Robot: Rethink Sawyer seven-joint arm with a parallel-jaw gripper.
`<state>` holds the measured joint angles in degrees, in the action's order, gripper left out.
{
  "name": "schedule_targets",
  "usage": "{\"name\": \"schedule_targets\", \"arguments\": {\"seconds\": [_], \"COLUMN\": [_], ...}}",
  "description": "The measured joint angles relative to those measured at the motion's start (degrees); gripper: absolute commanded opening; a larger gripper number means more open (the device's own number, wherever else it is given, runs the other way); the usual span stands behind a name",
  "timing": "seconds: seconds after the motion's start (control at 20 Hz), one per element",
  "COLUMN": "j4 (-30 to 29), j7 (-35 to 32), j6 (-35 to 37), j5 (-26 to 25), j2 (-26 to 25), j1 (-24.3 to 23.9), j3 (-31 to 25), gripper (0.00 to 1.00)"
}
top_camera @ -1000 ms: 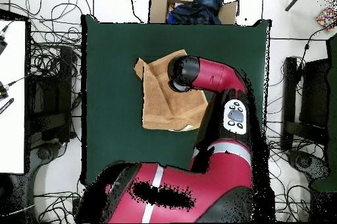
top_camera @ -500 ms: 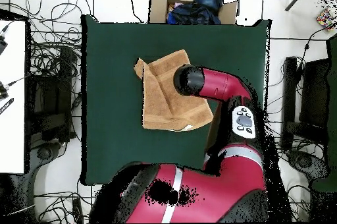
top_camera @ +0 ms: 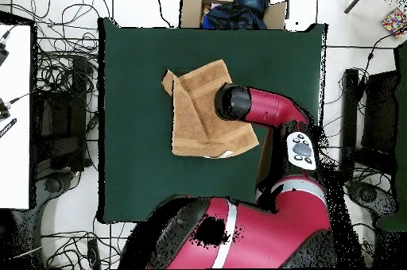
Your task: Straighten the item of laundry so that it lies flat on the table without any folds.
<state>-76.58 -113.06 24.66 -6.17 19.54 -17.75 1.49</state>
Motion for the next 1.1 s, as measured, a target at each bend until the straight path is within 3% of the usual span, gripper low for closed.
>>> {"name": "schedule_targets", "arguments": {"seconds": [0.65,1.1], "j4": [-5.01,-6.6], "j7": [0.0,0.0], "j6": [-0.01,-0.76], "j5": [-0.18,-3.66], "j2": [1.95,0.94], "j1": [-0.02,-0.4], "j3": [-0.04,-0.05], "gripper": [1.0,1.0]}}
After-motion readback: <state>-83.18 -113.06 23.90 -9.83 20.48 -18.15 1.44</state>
